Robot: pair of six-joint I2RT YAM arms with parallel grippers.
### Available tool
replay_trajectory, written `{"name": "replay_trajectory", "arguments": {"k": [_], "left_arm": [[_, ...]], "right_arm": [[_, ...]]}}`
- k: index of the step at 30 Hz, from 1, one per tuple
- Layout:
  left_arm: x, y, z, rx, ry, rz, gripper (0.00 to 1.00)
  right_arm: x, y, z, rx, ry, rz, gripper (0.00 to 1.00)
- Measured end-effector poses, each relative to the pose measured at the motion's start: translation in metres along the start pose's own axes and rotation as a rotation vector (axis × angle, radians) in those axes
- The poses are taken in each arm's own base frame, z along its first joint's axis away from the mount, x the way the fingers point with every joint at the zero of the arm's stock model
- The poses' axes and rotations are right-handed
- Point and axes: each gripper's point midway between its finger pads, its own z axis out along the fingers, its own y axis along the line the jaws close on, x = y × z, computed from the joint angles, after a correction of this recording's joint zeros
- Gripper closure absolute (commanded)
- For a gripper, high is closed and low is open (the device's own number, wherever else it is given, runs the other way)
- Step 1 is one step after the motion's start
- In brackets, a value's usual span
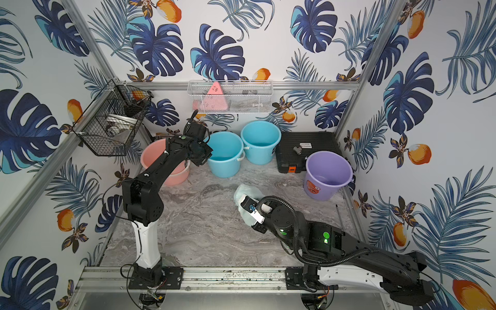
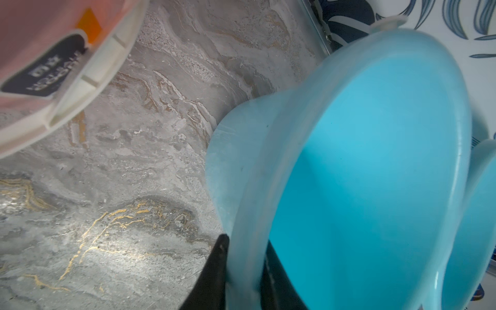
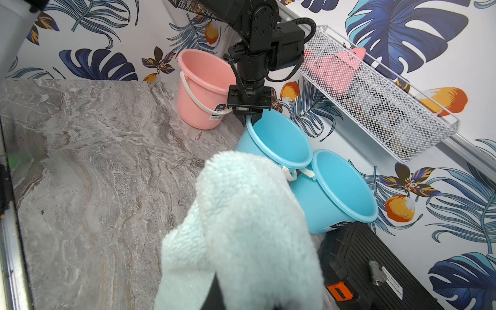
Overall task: Wipe the inside of the bucket with a cloth
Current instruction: Pick up the bucket from the center of the board.
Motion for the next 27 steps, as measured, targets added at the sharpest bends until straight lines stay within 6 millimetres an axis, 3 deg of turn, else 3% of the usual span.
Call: {"name": "replay_trajectory", "arguments": {"k": [7, 12, 21, 27], "left_arm": [[0.001, 0.01, -0.03, 0.016, -0.02, 0.047, 0.99], [0.013, 0.026, -0.05, 0.039, 0.001, 0.098, 1.0], [0.064, 0.054, -0.103, 0.189, 0.082, 0.298, 1.0], [0.111, 0.091, -0.118, 0.231, 0.176, 0.42, 1.0]], "right_arm": [[-0.006, -0.012, -0.007, 0.027, 0.007, 0.003, 1.0], [-0.009, -0.023, -0.016, 0.054, 0.007, 0.008, 1.0], [-0.016, -0.041, -0.031, 0.094, 0.003, 0.018, 1.0], [-0.025, -0.053, -0.041, 0.116, -0.008, 0.03, 1.0]]}}
